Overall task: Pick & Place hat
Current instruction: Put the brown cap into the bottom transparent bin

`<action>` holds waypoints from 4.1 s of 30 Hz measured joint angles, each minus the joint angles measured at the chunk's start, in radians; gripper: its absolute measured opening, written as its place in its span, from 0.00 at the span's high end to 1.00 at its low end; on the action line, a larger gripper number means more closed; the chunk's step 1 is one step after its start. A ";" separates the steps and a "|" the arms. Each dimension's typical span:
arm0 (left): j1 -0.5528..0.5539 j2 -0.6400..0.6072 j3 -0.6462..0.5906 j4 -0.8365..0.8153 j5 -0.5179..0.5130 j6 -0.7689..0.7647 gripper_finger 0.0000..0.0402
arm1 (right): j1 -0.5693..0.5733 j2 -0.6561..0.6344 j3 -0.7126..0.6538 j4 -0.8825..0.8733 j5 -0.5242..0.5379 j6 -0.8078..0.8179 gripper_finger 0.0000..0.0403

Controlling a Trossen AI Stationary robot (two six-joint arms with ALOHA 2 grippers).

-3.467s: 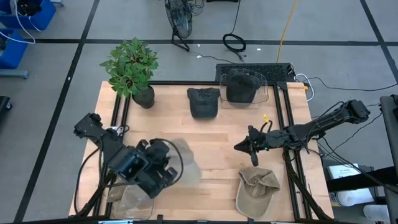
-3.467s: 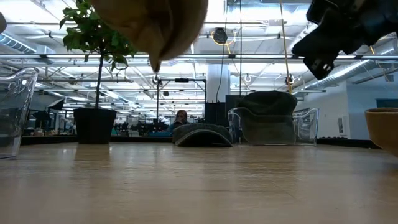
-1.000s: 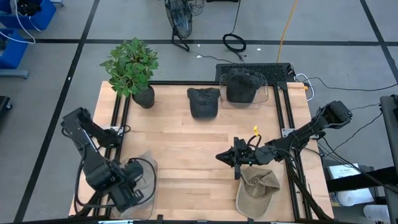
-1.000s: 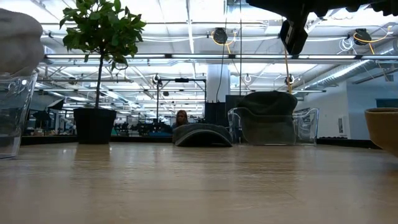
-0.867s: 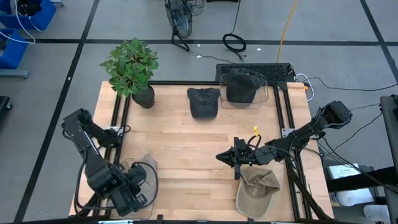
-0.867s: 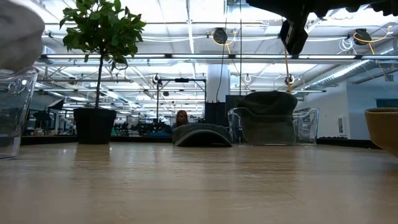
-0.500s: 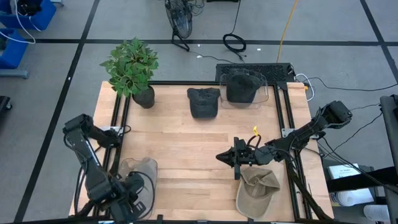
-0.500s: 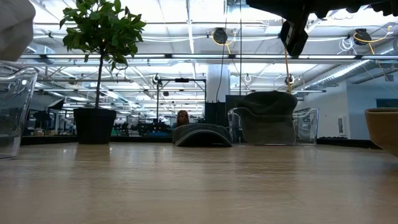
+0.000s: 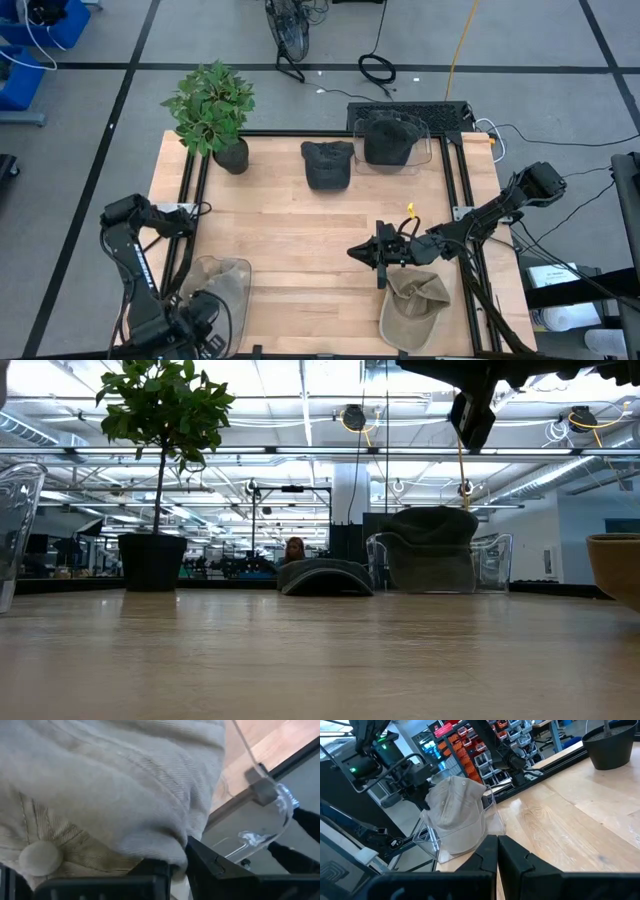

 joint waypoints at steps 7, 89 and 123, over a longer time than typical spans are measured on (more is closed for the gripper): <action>-0.012 0.000 0.000 0.017 -0.051 -0.037 0.82 | 0.000 -0.001 0.000 0.013 0.000 0.000 1.00; 1.107 -0.518 -0.816 1.458 0.191 1.864 0.99 | -0.088 -0.160 0.132 -0.614 0.149 0.124 1.00; 1.195 -0.748 -0.976 1.254 0.401 2.096 0.96 | 0.092 0.377 0.946 -1.964 -0.571 1.411 1.00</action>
